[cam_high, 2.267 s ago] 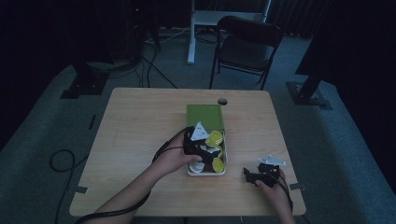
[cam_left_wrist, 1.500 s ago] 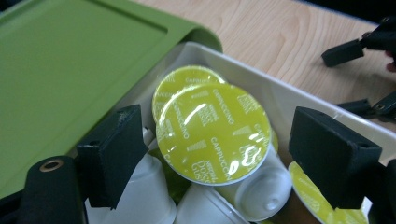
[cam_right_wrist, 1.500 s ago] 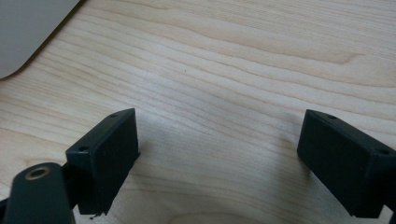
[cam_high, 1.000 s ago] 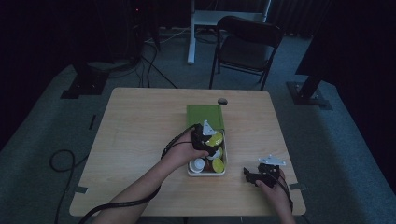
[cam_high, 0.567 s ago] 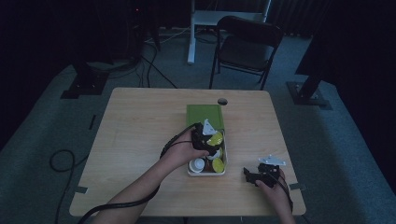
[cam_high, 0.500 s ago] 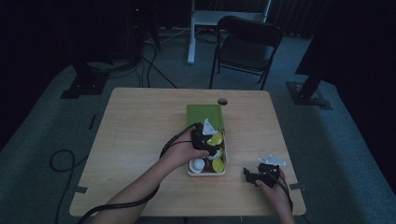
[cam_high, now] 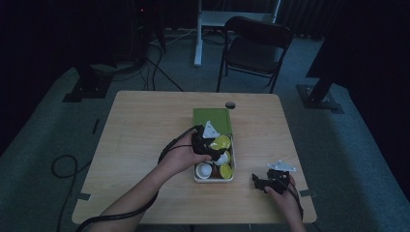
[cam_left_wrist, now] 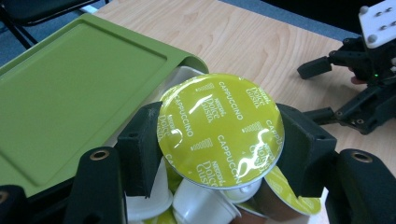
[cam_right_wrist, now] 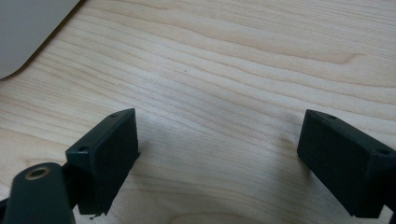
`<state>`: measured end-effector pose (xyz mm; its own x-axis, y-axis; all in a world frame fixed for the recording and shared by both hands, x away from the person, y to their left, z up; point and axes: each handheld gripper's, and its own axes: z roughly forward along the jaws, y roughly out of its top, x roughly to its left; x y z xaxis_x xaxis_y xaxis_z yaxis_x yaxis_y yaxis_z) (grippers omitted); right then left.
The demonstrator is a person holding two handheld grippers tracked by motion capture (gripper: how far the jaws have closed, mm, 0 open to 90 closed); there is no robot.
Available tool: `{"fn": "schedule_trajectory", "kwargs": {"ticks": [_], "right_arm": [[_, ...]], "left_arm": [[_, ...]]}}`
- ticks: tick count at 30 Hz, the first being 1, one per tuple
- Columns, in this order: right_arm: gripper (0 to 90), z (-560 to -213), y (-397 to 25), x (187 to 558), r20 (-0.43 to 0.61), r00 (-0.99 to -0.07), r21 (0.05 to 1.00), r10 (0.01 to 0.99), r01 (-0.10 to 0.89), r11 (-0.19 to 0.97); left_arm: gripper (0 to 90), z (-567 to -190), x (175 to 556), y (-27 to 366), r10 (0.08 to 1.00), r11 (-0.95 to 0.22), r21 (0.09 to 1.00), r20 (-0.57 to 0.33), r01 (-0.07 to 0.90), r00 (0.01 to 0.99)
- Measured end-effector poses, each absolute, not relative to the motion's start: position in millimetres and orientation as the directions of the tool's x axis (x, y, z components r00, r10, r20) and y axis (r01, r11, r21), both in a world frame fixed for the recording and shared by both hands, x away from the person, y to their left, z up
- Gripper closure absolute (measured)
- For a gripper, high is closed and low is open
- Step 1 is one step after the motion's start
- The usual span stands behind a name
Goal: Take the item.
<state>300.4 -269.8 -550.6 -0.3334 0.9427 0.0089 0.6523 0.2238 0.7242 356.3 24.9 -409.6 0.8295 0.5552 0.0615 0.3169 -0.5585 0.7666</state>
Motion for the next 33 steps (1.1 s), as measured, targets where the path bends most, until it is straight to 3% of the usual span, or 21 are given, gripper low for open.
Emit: {"fn": "schedule_trajectory", "kwargs": {"ticks": [33], "right_arm": [[11.9, -551, -270, 300, 0.009, -0.333, 0.724, 0.943, 0.652, 0.224]], "left_arm": [[38.0, -400, 348, 94, 0.635, -0.520, 0.779, 0.079, 0.350, 0.768]]}}
